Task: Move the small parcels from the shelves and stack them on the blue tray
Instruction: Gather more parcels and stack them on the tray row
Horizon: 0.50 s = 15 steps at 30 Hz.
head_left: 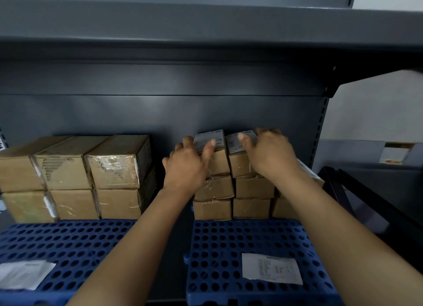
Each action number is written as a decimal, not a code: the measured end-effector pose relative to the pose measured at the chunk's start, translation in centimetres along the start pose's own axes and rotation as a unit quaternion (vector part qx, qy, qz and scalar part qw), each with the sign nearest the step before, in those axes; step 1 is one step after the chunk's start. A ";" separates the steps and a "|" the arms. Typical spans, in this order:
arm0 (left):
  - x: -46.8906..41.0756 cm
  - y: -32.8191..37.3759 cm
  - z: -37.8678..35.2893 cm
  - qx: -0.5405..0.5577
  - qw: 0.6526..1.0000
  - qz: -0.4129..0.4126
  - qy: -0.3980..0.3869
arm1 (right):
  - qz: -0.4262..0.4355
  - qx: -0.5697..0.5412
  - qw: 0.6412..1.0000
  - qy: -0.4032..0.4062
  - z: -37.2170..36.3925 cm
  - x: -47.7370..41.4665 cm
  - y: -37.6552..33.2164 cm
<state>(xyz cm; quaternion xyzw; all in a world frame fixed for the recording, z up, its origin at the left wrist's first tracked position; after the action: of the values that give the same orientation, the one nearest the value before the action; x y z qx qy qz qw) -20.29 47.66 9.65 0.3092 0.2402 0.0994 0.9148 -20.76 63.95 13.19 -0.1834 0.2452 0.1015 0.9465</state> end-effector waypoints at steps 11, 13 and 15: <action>0.1 0.6 0.2 0.038 0.999 -0.031 -0.016 | -0.016 -0.006 1.000 0.003 0.4 0.4 0.6; 0.1 0.8 0.1 0.042 0.998 -0.037 -0.023 | -0.017 -0.001 1.000 0.002 0.6 0.5 0.5; 0.2 0.9 -0.1 0.045 0.998 -0.042 -0.033 | -0.022 0.003 1.000 -0.005 0.7 0.5 0.4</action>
<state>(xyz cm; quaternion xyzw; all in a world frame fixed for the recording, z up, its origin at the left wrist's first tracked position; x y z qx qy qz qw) -20.25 48.53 10.06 0.3423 0.2271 0.0395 0.9109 -20.09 64.71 13.39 -0.1858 0.2370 0.0809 0.9501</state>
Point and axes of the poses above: each hand's wrist, its own x-axis away from the middle knuckle, its own z-axis out of the back of the hand, y = z × x, the point moved 2 cm from there along -x, towards the middle knuckle, and after that the axes turned 9 degrees about z, right-handed, at the moved point
